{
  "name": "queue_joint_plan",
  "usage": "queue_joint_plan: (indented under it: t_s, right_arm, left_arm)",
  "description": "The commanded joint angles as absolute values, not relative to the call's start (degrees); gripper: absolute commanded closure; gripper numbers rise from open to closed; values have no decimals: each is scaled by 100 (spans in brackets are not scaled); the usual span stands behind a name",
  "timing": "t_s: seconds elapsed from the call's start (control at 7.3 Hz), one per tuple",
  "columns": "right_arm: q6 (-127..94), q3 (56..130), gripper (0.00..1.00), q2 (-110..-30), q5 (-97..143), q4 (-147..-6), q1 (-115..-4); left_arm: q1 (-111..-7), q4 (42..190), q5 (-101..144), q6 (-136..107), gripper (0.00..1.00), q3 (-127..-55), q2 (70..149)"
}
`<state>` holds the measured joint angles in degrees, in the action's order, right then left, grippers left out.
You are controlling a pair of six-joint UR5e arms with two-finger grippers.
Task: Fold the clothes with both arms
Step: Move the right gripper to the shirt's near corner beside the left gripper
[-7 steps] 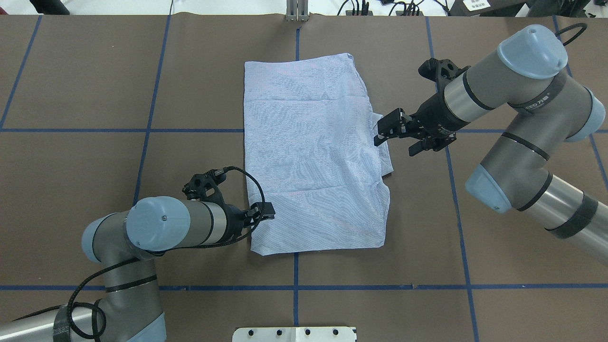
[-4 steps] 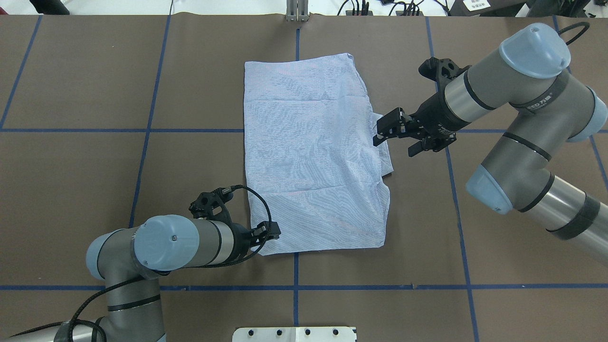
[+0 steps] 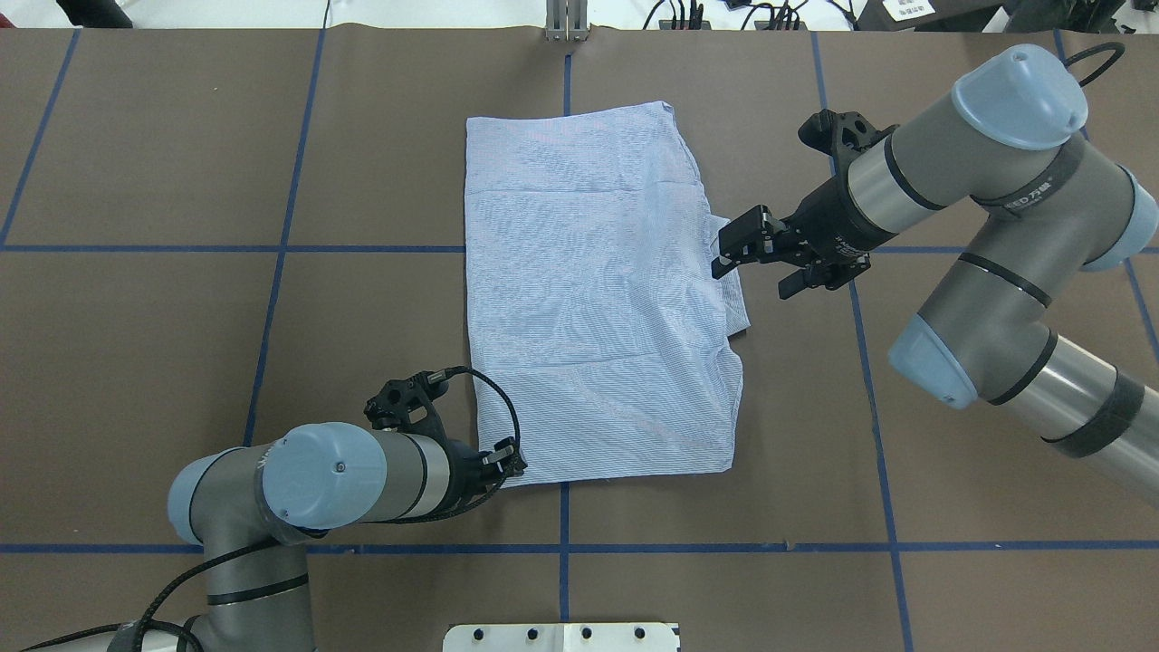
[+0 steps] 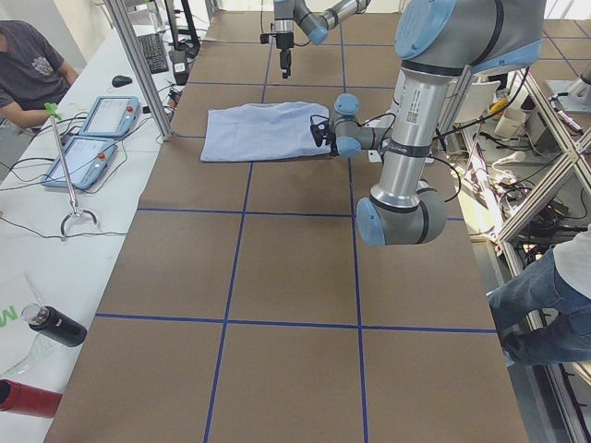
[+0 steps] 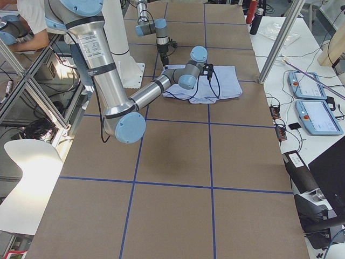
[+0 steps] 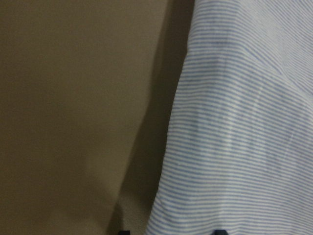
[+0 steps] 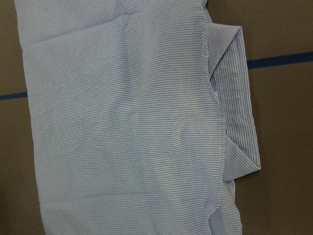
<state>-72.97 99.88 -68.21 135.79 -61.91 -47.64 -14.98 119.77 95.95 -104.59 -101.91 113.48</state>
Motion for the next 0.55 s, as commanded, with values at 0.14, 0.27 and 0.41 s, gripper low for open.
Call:
queue_joint_plan:
  t_s: [0.14, 0.27, 0.41]
  right_arm:
    - [-7723, 10019, 0, -6882, 13448, -6179, -4598]
    - [-8143, 10037, 0, -6899, 13195, -6161, -4344]
    - [-8800, 10185, 0, -6908, 12775, -6161, -3985]
  left_arm:
    - [-1555, 11971, 9615, -10459, 100, -10326, 11329]
    - [-1582, 11936, 9624, -10459, 100, -10405, 11329]
    - [-1591, 11936, 9624, -10459, 100, -10458, 11329]
